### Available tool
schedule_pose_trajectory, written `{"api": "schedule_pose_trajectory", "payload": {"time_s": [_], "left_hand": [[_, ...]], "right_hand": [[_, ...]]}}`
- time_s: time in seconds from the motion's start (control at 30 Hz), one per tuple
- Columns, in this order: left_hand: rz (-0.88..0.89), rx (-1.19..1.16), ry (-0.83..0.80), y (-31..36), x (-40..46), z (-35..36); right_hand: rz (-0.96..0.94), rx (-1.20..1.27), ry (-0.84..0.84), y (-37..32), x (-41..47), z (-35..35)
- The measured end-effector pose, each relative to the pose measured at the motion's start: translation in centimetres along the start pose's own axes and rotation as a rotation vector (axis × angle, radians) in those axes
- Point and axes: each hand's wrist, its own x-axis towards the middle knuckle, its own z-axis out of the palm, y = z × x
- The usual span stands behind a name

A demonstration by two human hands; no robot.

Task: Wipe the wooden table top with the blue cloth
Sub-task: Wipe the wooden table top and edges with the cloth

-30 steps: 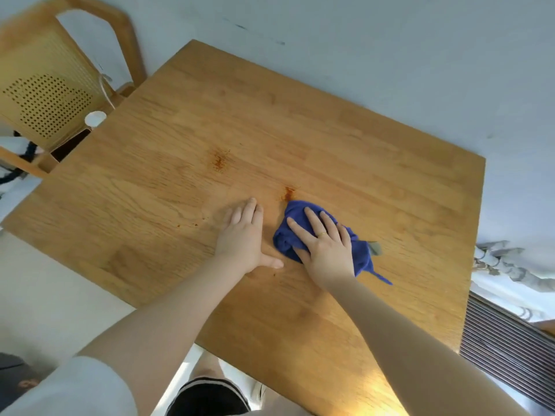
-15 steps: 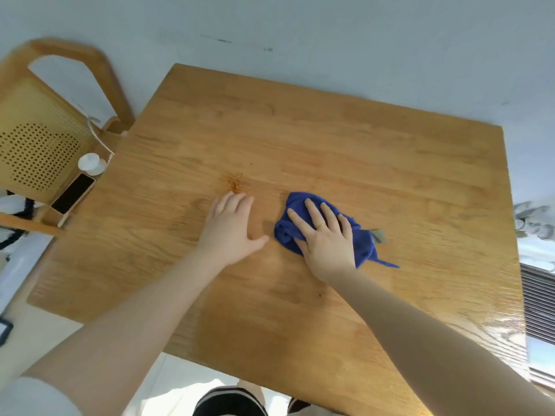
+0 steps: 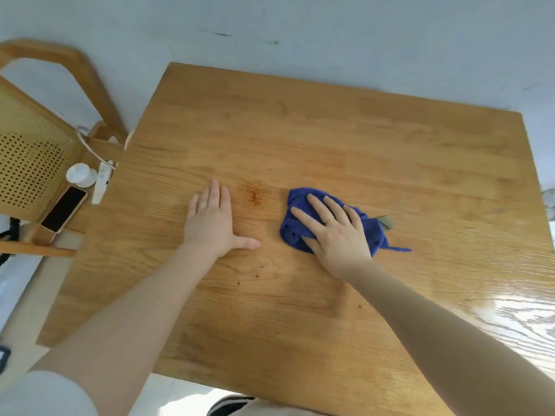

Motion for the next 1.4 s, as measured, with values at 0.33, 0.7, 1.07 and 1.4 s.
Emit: {"api": "schedule_pose_trajectory", "payload": {"time_s": [0.33,0.7,1.07,1.4], "left_hand": [[0.054,-0.104,0.024,-0.6,0.4,0.6],[0.063,-0.111,0.018,-0.7,0.6,0.5],[0.048,-0.096,0.007,-0.3,0.3,0.2],[0.034,-0.107,-0.001,-0.3,0.6,0.3]], "right_hand": [[0.280,0.022,0.082,1.5,7.3,-1.3],[0.113,0.031,0.046,1.7,6.3,-1.4],[-0.017,-0.050,0.044,-2.2,2.9,-0.1],[0.090,0.004,0.066,-0.1,11.1,-1.6]]}}
